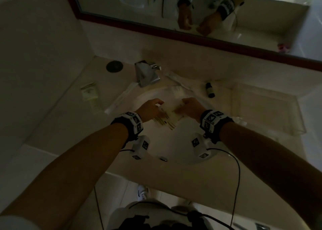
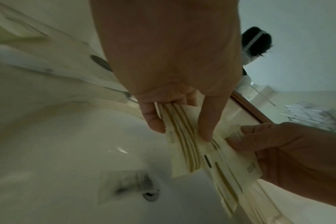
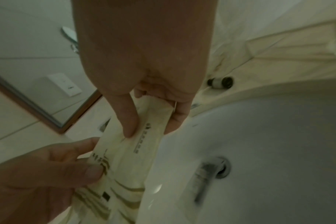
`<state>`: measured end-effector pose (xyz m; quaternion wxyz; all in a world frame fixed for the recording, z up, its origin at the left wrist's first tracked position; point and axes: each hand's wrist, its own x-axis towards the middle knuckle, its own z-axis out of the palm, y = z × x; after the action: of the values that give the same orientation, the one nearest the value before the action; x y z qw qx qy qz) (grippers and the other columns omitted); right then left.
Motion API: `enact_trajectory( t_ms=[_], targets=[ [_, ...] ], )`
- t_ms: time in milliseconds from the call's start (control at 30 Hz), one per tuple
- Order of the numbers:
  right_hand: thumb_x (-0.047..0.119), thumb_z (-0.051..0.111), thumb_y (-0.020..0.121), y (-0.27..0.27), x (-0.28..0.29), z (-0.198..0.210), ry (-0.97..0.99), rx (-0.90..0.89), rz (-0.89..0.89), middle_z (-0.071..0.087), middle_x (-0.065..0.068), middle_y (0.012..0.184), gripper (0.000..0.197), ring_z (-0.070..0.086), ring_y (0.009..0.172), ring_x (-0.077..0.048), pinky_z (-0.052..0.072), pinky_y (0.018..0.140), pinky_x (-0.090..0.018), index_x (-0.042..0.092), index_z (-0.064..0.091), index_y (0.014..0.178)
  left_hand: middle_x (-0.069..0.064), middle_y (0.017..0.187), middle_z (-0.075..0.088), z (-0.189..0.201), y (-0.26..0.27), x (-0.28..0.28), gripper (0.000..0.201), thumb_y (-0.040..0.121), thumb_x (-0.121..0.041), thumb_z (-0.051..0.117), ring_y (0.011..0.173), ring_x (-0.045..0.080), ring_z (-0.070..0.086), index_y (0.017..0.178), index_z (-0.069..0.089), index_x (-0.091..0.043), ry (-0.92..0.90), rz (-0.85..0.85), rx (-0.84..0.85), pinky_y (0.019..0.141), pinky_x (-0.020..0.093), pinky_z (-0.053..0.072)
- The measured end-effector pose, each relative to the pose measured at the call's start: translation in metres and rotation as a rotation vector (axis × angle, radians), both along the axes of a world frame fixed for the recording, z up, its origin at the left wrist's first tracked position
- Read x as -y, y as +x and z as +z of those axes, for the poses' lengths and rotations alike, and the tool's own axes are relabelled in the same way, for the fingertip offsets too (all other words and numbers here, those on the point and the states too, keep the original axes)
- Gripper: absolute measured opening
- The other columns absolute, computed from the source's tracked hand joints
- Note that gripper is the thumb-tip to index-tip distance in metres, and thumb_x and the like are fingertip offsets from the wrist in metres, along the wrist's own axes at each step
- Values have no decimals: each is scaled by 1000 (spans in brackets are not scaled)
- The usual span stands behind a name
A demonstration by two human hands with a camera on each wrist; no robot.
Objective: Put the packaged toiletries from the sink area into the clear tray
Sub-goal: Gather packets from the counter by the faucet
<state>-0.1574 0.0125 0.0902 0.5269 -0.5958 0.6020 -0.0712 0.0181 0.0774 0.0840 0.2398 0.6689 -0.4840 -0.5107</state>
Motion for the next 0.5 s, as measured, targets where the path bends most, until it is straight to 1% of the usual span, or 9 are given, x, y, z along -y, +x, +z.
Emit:
enact_trajectory(
  t_ms=[67, 167, 233, 267, 300, 333, 400, 433, 500],
  targets=[
    [18, 82, 70, -17, 0, 3, 5, -4, -35, 63, -10, 122, 60, 62, 107, -26, 53, 94, -39, 3, 59, 124, 14, 102, 65, 3, -16, 6, 45, 79, -2, 73, 89, 26, 61, 120, 55, -7, -8, -24, -3, 89, 42, 53],
    [21, 81, 72, -42, 2, 7, 3, -11, -87, 59, -8, 123, 61, 59, 110, -24, 51, 94, -35, 4, 56, 125, 16, 107, 65, 7, -40, 14, 47, 79, -1, 73, 90, 26, 63, 121, 54, -8, -22, -66, 28, 90, 41, 53],
    [24, 79, 76, -59, 4, 11, -9, -5, -105, 55, -7, 116, 47, 58, 104, -21, 50, 86, -30, 10, 55, 114, 16, 112, 64, 8, -57, 19, 46, 80, -3, 72, 99, 31, 63, 121, 54, -9, -35, -94, 66, 92, 45, 52],
    [25, 76, 78, -67, 5, 12, -7, 5, -119, 56, -7, 112, 41, 58, 98, -21, 51, 81, -28, 10, 57, 111, 16, 114, 64, 8, -65, 22, 45, 80, -5, 71, 101, 33, 62, 122, 54, -10, -39, -102, 86, 93, 45, 52],
    [25, 75, 80, -76, 5, 14, -12, 19, -130, 58, -8, 108, 32, 60, 92, -22, 51, 77, -28, 9, 61, 103, 15, 117, 63, 9, -74, 24, 45, 80, -6, 71, 103, 32, 61, 122, 54, -10, -43, -103, 103, 93, 44, 51],
    [25, 74, 81, -86, 6, 15, -6, 19, -141, 61, -10, 105, 28, 61, 89, -23, 53, 77, -30, 6, 64, 98, 13, 118, 62, 9, -83, 26, 46, 81, -8, 71, 103, 31, 60, 123, 54, -11, -44, -97, 112, 91, 41, 51],
    [24, 73, 81, -106, 6, 16, -22, 23, -157, 66, -15, 108, 32, 65, 96, -28, 55, 88, -38, 0, 67, 102, 9, 116, 60, 10, -101, 29, 43, 83, -13, 69, 100, 25, 58, 124, 55, -11, -43, -101, 122, 84, 35, 49],
    [22, 73, 81, -117, 6, 15, -31, 36, -172, 67, -16, 111, 34, 66, 100, -30, 54, 92, -42, -1, 67, 106, 9, 112, 61, 11, -110, 31, 38, 84, -16, 68, 97, 24, 58, 120, 58, -10, -50, -120, 132, 80, 34, 50],
    [19, 73, 82, -137, 4, 17, -36, 56, -203, 67, -19, 114, 36, 65, 104, -32, 52, 95, -45, -4, 66, 109, 13, 104, 65, 11, -127, 32, 22, 86, -20, 66, 87, 25, 61, 105, 64, -9, -58, -152, 143, 74, 37, 54]
  ],
)
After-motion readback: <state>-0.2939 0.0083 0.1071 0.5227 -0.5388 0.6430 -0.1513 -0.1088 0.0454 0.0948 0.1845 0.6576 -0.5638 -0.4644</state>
